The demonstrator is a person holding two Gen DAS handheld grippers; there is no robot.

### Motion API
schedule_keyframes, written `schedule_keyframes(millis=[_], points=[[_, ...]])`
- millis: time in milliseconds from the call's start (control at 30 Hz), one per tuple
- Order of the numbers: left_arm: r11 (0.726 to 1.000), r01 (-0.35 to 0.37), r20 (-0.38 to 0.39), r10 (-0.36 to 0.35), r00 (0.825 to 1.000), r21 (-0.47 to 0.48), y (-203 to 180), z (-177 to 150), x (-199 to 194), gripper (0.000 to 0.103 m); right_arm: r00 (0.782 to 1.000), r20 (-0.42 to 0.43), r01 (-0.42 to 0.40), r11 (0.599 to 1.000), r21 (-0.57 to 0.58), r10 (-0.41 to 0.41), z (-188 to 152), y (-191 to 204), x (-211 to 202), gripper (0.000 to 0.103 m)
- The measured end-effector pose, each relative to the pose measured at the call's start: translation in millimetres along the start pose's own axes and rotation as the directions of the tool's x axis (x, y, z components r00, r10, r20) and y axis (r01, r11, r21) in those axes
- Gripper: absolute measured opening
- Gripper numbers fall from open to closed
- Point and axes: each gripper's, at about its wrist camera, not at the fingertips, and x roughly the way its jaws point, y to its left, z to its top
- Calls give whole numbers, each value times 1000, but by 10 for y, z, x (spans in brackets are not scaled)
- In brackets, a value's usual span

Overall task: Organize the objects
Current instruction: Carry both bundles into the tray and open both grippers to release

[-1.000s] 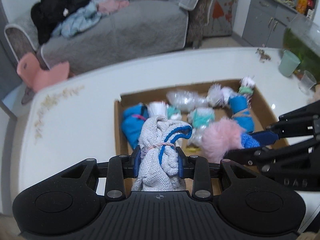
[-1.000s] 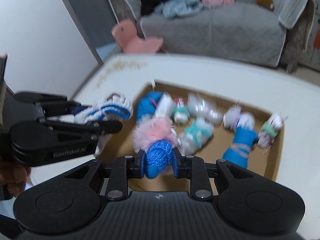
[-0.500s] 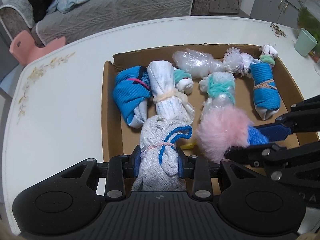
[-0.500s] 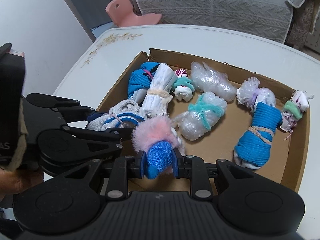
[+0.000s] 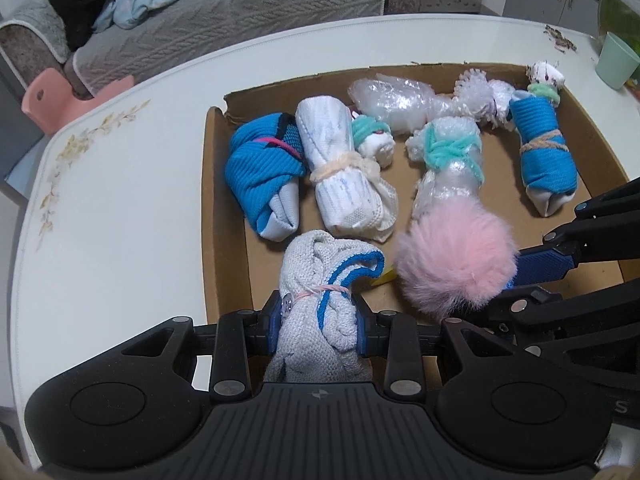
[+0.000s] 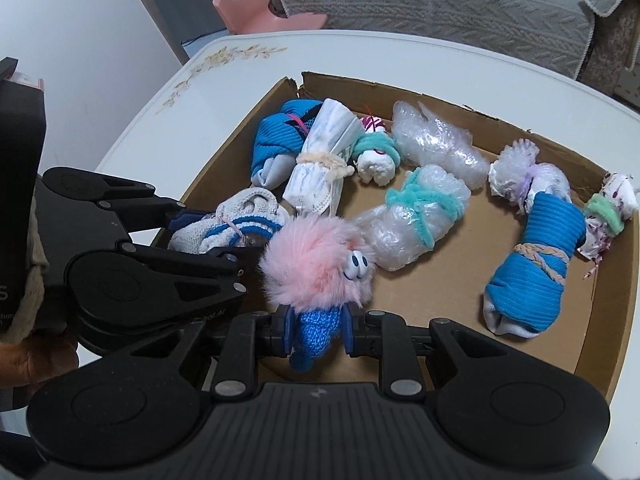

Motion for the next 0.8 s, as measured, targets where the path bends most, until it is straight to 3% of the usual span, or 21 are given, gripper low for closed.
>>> schedule_keyframes(millis=[333, 433, 500, 800], points=[[1000, -10, -3, 10, 1000, -1, -3, -25, -18, 44, 1000, -10, 2, 1000, -3, -2, -19, 4, 77, 20], [1000, -14, 7, 14, 1000, -19, 28, -11, -67, 49, 1000, -12, 7, 1000, -11, -7, -21, 29, 102, 20], [999, -24, 11, 25, 1000, -20, 44, -3, -102, 62, 1000, -7, 9, 1000, -18, -9, -21, 49, 94, 20], [999, -25, 11, 25, 1000, -40, 66, 42, -200, 66, 1000, 4, 9, 1000, -3, -9, 0, 14, 80, 20]])
